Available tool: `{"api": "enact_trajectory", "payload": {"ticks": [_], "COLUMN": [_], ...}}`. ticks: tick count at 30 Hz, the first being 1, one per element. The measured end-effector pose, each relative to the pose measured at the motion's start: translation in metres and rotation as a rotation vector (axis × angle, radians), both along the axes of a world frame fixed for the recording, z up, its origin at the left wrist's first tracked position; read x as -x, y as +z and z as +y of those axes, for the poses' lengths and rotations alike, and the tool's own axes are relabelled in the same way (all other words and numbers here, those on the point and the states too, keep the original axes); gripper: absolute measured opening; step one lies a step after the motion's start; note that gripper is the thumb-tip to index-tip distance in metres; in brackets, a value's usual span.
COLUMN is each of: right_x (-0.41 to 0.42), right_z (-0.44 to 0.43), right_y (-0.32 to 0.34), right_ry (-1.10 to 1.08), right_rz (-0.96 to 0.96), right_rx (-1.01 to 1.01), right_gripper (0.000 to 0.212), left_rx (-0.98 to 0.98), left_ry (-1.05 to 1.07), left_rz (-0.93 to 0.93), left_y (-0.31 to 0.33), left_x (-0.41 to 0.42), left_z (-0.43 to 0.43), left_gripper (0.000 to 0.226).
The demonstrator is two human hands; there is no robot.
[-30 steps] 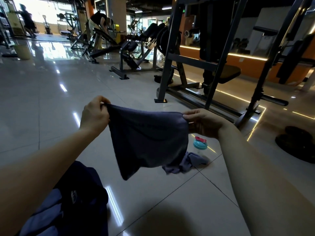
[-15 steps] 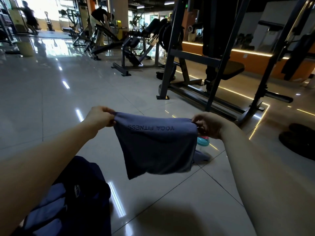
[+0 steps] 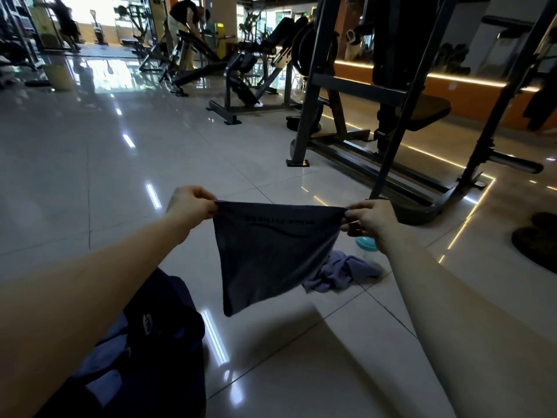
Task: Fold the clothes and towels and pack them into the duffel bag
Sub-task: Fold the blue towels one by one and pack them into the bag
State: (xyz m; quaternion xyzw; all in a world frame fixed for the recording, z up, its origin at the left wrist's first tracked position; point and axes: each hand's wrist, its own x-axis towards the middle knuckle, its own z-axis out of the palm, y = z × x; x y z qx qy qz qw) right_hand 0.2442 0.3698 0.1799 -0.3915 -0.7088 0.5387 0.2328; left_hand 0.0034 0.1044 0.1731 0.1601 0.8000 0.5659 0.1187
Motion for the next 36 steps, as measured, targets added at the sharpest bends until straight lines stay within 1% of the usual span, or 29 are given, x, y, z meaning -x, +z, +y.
{"api": "enact_trajectory", "payload": {"ticks": [2, 4, 6, 8, 9, 11, 14, 16, 18, 21, 24, 27, 29, 31, 32, 34, 36], "right_x": [0.001, -0.001, -0.007, -0.013, -0.016, -0.028, -0.055, -0.079, -0.101, -0.126, -0.139, -0.147, -0.151, -0.152, -0.151, -0.147, -0.139], "right_z": [-0.002, -0.002, -0.005, -0.014, -0.021, -0.032, -0.051, -0.063, -0.076, -0.085, -0.084, -0.087, -0.09, -0.089, -0.088, -0.082, -0.077], "right_y": [0.002, 0.002, -0.006, -0.025, -0.04, -0.077, -0.139, -0.174, -0.198, -0.213, -0.211, -0.207, -0.208, -0.212, -0.215, -0.22, -0.226], "right_ry": [0.01, 0.031, 0.066, 0.054, 0.033, 0.012, 0.033, 0.054, 0.149, 0.396, 0.565, 0.674, 0.708, 0.659, 0.613, 0.521, 0.41], "right_rz": [0.014, -0.016, -0.07, -0.112, -0.141, -0.2, -0.28, -0.392, -0.546, -0.79, -0.938, -1.115, -1.209, -1.224, -1.199, -1.087, -0.921], "right_rx": [-0.008, -0.027, -0.017, 0.064, 0.093, 0.125, 0.204, 0.248, 0.287, 0.383, 0.494, 0.535, 0.565, 0.575, 0.554, 0.43, 0.259], "right_gripper": [0.015, 0.014, 0.012, 0.01, 0.015, 0.02, 0.015, 0.016, 0.015, 0.013, 0.004, 0.012, 0.015, 0.016, 0.016, 0.01, 0.004], "left_rx": [-0.013, 0.026, 0.125, 0.252, 0.328, 0.548, 0.919, 1.024, 1.051, 1.105, 1.19, 1.249, 1.261, 1.237, 1.202, 1.07, 0.918], "left_ry": [0.013, -0.002, -0.03, -0.071, -0.107, -0.253, -0.591, -0.7, -0.75, -0.838, -0.97, -1.113, -1.161, -1.127, -1.071, -0.873, -0.648], "left_rz": [0.029, 0.028, 0.037, 0.05, 0.064, 0.105, 0.148, 0.114, 0.057, -0.011, -0.138, -0.305, -0.359, -0.398, -0.403, -0.38, -0.284], "left_y": [0.0, -0.008, -0.025, -0.048, -0.062, -0.086, -0.114, -0.135, -0.157, -0.194, -0.227, -0.242, -0.243, -0.24, -0.24, -0.244, -0.251], "left_x": [0.0, -0.001, -0.005, -0.013, -0.017, -0.03, -0.051, -0.065, -0.078, -0.104, -0.136, -0.162, -0.167, -0.162, -0.155, -0.141, -0.129], "left_z": [-0.002, -0.005, -0.01, -0.016, -0.02, -0.031, -0.051, -0.063, -0.074, -0.09, -0.1, -0.103, -0.102, -0.103, -0.104, -0.106, -0.105], "left_gripper": [0.008, 0.007, 0.007, 0.01, 0.012, 0.016, 0.016, 0.018, 0.019, 0.02, 0.014, 0.013, 0.021, 0.021, 0.018, 0.013, 0.014]}}
